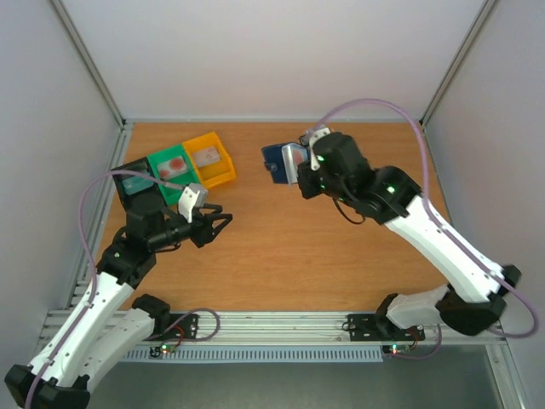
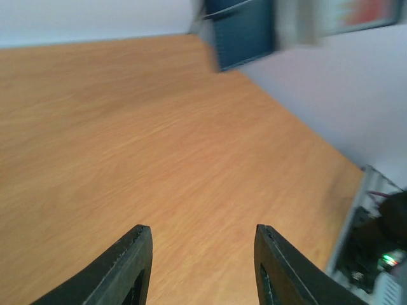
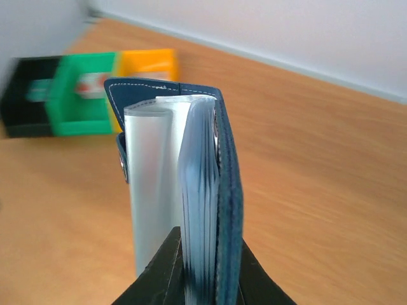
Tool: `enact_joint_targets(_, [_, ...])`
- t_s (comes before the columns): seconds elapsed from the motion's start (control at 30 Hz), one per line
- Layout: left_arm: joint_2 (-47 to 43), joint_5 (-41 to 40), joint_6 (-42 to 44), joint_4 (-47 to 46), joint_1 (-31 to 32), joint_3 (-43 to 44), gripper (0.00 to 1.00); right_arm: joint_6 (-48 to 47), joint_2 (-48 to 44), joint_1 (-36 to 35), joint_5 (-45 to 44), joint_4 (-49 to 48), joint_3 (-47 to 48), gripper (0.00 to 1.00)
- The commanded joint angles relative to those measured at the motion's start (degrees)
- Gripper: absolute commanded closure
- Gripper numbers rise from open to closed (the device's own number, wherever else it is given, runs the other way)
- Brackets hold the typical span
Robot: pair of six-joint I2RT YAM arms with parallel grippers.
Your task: Take the credit cards out of the card holder
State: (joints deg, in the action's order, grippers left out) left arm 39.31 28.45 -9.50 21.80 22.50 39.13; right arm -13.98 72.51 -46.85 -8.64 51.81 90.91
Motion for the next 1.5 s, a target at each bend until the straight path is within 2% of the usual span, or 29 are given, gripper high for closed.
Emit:
enact_joint_targets(0.0, [0.0,20.5,-1.6,-13.5,0.1,3.8,0.56,5.6,11.6,-5.0,-31.1,14.1,10.2,0.99])
enact_joint_targets(0.1, [1.9,26.8,-11.0,-25.4,1.7,2.9,0.57,4.9,19.4,-8.6,-33.1,16.8,17.2,0.99])
enact_joint_targets(0.17, [3.6,25.8,-18.8,-29.8,3.3,2.2,0.56,4.2,23.3,-10.7,-30.9,16.4,21.1,0.99])
enact_joint_targets(0.23, [5.1,22.9,-22.9,-32.7,4.3,1.4,0.57,3.8,25.3,-12.1,-27.1,14.3,23.4,0.99])
enact_joint_targets(0.37, [6.3,16.5,-25.5,-33.7,4.5,0.4,0.62,3.5,24.5,-13.4,-14.9,8.6,22.7,0.99])
enact_joint_targets(0.43, [6.4,14.8,-25.5,-33.6,4.5,-0.1,0.62,2.8,24.0,-14.6,-12.7,6.1,21.9,0.99])
enact_joint_targets(0.63, [5.5,6.6,-23.0,-24.2,4.5,-0.1,0.67,2.8,22.8,-15.0,-2.1,2.5,20.4,0.99])
enact_joint_targets(0.77, [4.2,2.8,-17.3,-14.9,4.3,0.7,0.67,2.4,20.5,-15.0,0.7,0.3,17.7,0.99])
enact_joint_targets(1.03, [2.4,-0.5,-12.2,-8.9,2.8,0.8,0.71,-0.5,13.9,-14.9,10.1,-4.4,12.0,0.99])
enact_joint_targets(1.13, [1.0,3.8,-11.2,-9.2,2.2,0.6,0.72,-2.3,10.2,-13.5,16.8,-6.9,8.0,0.99])
enact_joint_targets(1.23, [-0.9,12.3,-11.8,-15.9,2.1,-0.1,0.69,-4.0,7.0,-11.1,26.1,-9.7,4.0,0.99])
enact_joint_targets(1.37, [-1.8,22.3,-16.0,-27.1,2.0,-0.2,0.65,-7.6,3.0,-9.2,35.9,-13.5,-0.2,0.99])
enact_joint_targets(1.47, [-1.7,25.4,-20.1,-27.9,2.0,0.9,0.62,-9.9,0.6,-8.4,43.4,-13.9,-0.6,0.99])
